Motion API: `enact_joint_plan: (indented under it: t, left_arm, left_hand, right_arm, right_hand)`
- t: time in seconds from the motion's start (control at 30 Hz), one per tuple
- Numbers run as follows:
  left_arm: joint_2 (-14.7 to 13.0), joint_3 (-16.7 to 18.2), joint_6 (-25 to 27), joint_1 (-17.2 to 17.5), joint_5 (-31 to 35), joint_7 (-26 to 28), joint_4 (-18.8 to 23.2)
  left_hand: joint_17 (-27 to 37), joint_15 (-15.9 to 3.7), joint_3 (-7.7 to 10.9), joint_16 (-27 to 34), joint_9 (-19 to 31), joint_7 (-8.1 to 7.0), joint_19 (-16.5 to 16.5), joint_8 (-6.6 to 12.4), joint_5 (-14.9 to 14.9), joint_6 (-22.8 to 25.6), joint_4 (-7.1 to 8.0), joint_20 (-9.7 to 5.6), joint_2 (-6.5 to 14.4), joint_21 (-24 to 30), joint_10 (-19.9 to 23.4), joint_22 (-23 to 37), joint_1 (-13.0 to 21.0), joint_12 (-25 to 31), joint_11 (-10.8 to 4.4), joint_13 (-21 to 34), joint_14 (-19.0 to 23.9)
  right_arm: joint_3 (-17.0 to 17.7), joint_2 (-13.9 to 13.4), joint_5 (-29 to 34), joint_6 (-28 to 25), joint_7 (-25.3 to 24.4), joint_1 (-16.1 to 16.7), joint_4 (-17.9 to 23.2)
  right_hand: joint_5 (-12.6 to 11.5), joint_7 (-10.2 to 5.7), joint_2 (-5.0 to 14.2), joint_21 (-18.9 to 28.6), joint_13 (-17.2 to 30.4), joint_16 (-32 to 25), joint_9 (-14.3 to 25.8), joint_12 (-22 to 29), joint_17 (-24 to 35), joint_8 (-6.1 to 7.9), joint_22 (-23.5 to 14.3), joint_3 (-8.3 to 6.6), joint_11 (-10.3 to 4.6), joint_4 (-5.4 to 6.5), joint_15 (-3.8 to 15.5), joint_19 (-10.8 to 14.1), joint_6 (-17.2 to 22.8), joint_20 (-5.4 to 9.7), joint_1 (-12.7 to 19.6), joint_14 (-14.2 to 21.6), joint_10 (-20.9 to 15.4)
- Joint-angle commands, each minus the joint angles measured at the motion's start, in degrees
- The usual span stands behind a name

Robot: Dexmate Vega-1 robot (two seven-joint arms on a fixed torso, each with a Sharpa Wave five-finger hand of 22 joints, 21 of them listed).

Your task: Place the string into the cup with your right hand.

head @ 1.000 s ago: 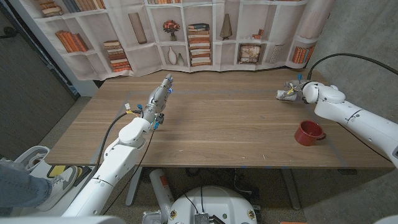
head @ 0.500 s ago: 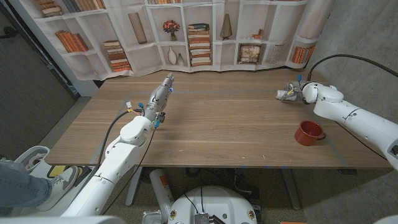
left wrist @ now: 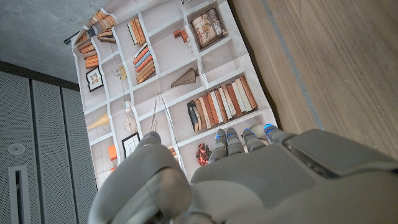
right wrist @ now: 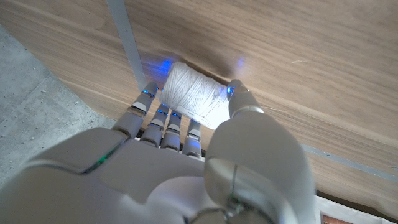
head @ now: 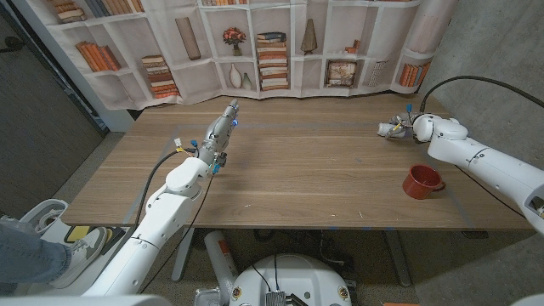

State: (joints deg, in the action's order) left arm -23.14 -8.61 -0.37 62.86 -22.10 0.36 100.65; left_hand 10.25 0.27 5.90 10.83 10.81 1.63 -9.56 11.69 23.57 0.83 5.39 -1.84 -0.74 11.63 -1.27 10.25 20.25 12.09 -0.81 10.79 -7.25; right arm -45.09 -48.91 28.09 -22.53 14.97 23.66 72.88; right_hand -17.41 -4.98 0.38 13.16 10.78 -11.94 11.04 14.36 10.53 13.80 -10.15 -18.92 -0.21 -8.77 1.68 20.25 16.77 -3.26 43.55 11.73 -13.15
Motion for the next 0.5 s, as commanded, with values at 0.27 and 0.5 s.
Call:
enact_joint_plan:
  t: [0.27,0.5]
  left_arm:
    - [0.22,-0.01,0.51,-0.38,0.16,-0.12,-0.35]
    - [0.45,-0.31,0.43,-0.91,0.25,-0.4,-0.87]
  left_hand:
    - [0.27,0.09,-0.28,-0.02,0.06,0.37,-1.58,-0.04,-0.14,0.35,-0.07,-0.75,0.24,-0.03,0.26,0.27,0.56,-0.19,-0.25,0.14,0.42]
    - [0.27,0.12,-0.34,-0.03,0.06,0.36,-1.59,-0.04,-0.15,0.38,-0.06,-0.72,0.28,-0.02,0.24,0.27,0.59,-0.2,-0.3,0.14,0.4]
  right_arm:
    - [-0.29,0.7,-0.3,-0.99,-3.12,0.39,-0.57]
    - [0.3,0.19,-0.57,-0.93,-4.96,1.18,0.36]
  right_hand:
    - [0.34,-0.94,0.41,0.51,0.1,-0.62,0.15,2.14,0.2,2.11,-0.26,-0.34,-1.45,0.86,1.92,4.72,8.95,2.45,0.83,5.95,-7.39]
    - [0.57,-0.67,0.35,1.01,-0.03,-0.97,0.1,2.9,0.18,2.53,-0.28,0.2,-1.25,1.49,3.29,7.63,12.66,4.51,-0.11,9.34,-10.87]
